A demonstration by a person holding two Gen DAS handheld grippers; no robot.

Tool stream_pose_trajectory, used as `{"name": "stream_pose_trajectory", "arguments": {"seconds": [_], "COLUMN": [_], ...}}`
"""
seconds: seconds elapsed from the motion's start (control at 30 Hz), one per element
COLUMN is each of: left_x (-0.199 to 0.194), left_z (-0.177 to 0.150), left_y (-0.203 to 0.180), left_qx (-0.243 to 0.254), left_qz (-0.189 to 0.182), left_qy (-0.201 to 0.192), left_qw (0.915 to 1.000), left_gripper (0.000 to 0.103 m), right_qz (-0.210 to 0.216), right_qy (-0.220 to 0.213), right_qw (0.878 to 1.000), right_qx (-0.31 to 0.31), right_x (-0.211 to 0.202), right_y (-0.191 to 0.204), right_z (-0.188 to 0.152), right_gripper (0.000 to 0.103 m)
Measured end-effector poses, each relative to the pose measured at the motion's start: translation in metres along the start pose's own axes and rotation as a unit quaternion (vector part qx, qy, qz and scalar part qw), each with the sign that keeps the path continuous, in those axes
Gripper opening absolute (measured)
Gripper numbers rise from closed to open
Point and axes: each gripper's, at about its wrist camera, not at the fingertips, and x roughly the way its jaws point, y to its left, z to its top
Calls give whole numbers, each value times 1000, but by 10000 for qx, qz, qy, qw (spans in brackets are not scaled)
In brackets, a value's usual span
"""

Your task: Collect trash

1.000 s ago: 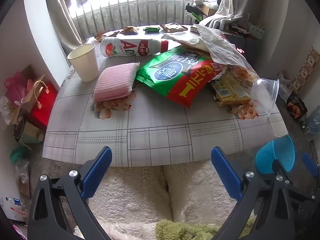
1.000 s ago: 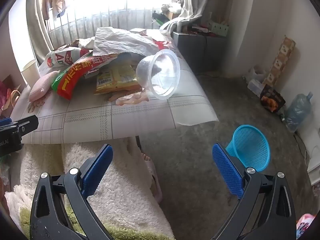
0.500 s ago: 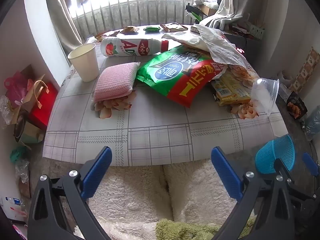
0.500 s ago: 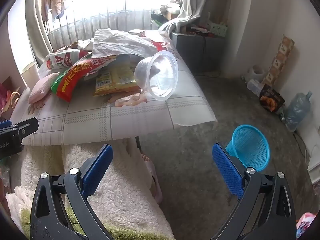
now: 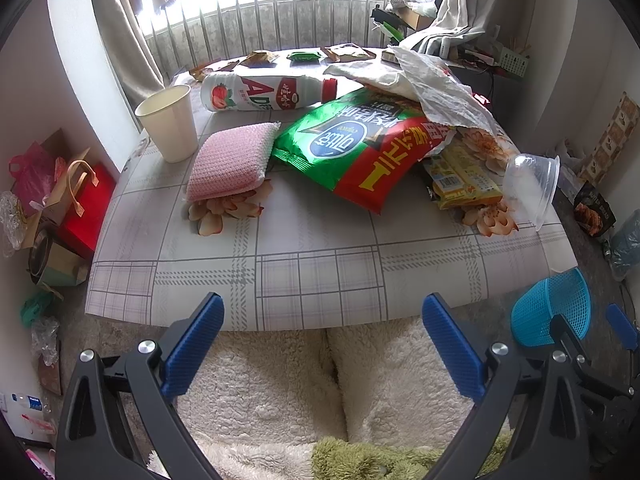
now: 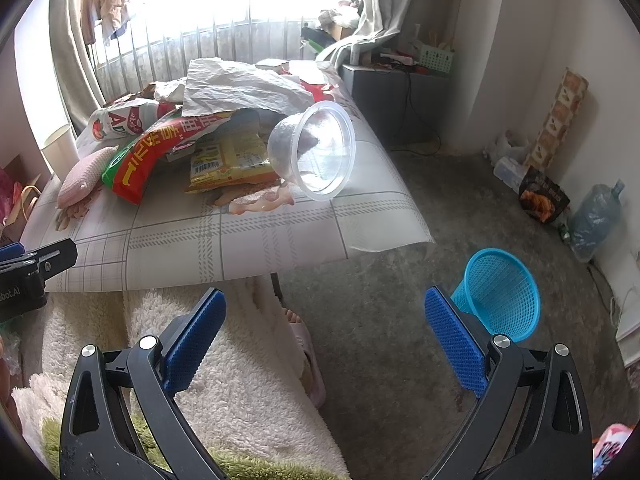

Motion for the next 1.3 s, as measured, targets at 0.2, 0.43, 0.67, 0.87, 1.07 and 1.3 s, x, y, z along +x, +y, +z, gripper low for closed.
{"name": "stream_pose_trajectory", "arguments": {"seconds": [0.2,0.43,0.67,0.87,1.07,1.3], "left_x": [-1,-1,-1,4,5,6], "left_z": [-6,-6,-6,-6,-8,-8], "left_y": [5,5,5,3,4,5], "left_qx": [-5,-3,2,2,-4,3], "left_qz": [4,8,9,10,14,14], "left_qy": [14,22,29,38,46,56], "left_qw": [10000,10000,10000,10000,10000,10000], "left_gripper": [97,97,97,97,97,97], "right_qz": [19,8,6,14,26,43], "right_qy": [7,4,0,15,21,31], "right_qw": [10000,10000,10000,10000,10000,10000], "right_qx": [0,7,8,26,38,63], "right_x": [1,2,3,4,3,3], "right_y": [-2,1,1,1,1,2], "right_z": [1,0,-1,-1,-1,-1], "right_gripper": [95,95,95,95,95,95]}}
